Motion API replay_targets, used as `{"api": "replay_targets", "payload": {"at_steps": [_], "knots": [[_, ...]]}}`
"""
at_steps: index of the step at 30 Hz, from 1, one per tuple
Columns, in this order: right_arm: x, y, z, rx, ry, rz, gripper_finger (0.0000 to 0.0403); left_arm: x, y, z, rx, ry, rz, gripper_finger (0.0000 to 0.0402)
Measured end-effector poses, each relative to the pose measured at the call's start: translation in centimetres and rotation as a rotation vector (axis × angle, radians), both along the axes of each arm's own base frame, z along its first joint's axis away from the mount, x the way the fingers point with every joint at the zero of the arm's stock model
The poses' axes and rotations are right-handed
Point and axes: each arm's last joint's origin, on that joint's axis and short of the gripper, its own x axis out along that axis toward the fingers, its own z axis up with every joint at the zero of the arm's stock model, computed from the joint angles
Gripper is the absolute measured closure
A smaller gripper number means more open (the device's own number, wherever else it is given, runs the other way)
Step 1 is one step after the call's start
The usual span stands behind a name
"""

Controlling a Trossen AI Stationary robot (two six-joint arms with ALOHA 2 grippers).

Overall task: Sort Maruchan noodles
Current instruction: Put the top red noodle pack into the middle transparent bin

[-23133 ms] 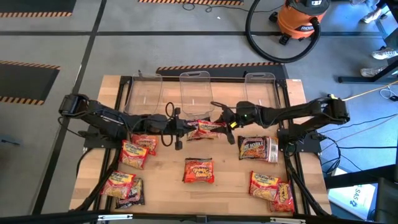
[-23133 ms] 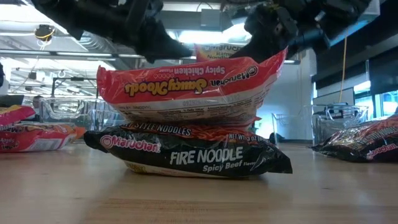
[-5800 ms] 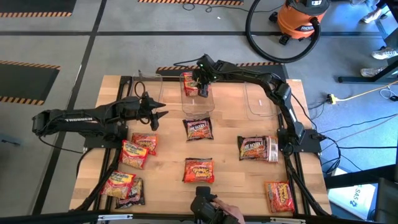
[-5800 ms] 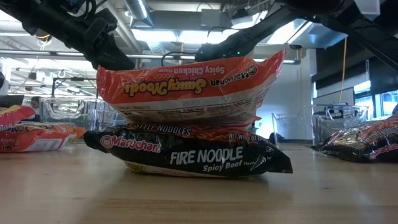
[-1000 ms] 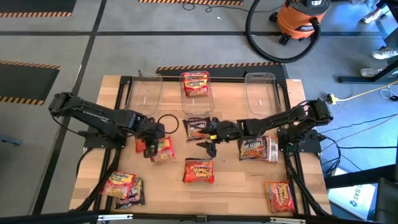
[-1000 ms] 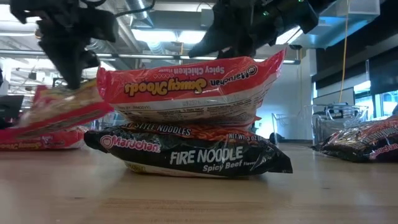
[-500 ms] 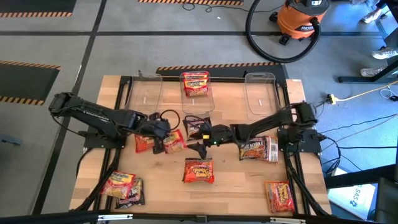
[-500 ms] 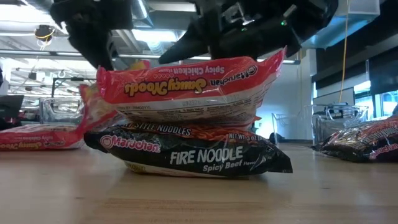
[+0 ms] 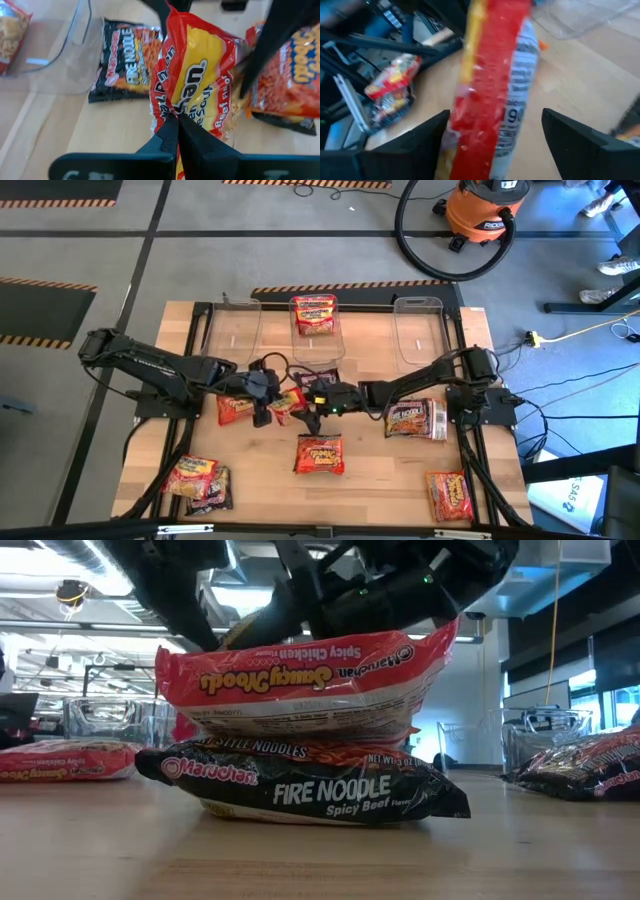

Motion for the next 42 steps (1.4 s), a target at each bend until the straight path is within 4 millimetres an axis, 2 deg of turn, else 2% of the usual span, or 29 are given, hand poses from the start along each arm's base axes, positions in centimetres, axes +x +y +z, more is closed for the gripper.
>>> {"api": "replay_targets", "payload": {"at_steps": [3, 8, 14, 19, 22, 28, 31, 39, 42], "knots": [[0.0, 0.0, -0.1, 0.002, 0.003, 0.006, 0.0140, 0.2, 0.0, 0.2, 0.003, -0.024, -0.002, 0.0401], [0.0, 0.1, -0.4, -0.023, 0.017, 0.027, 0.0217, 0.5, -0.1, 0.5, 0.013, -0.068, -0.009, 0.0388], [0.0, 0.0, -0.5, -0.087, 0.026, 0.053, 0.0315, 0.7, -0.1, 0.8, 0.037, -0.103, -0.038, 0.0340], [-0.1, 0.0, -0.5, -0.157, 0.040, 0.081, 0.0316, 0.8, 0.2, 1.0, 0.065, -0.125, -0.044, 0.0273], [-0.6, -0.1, 0.2, -0.199, 0.074, 0.089, 0.0316, 0.4, 0.8, 1.7, 0.064, -0.154, -0.021, 0.0236], [-2.7, -1.5, 2.2, -0.289, 0.149, 0.076, 0.0315, -1.1, 2.0, 3.3, 0.134, -0.206, 0.040, 0.0195], [-4.7, -3.4, 3.3, -0.310, 0.141, 0.073, 0.0316, -1.4, 2.7, 3.5, 0.180, -0.195, 0.076, 0.0186], [-9.8, -10.7, 5.0, -0.303, 0.067, 0.050, 0.0316, -1.1, 6.1, 2.1, 0.190, -0.196, 0.135, 0.0170], [-10.5, -11.8, 5.5, -0.271, 0.024, 0.090, 0.0316, -1.0, 6.9, 1.2, 0.111, -0.265, 0.081, 0.0169]]}}
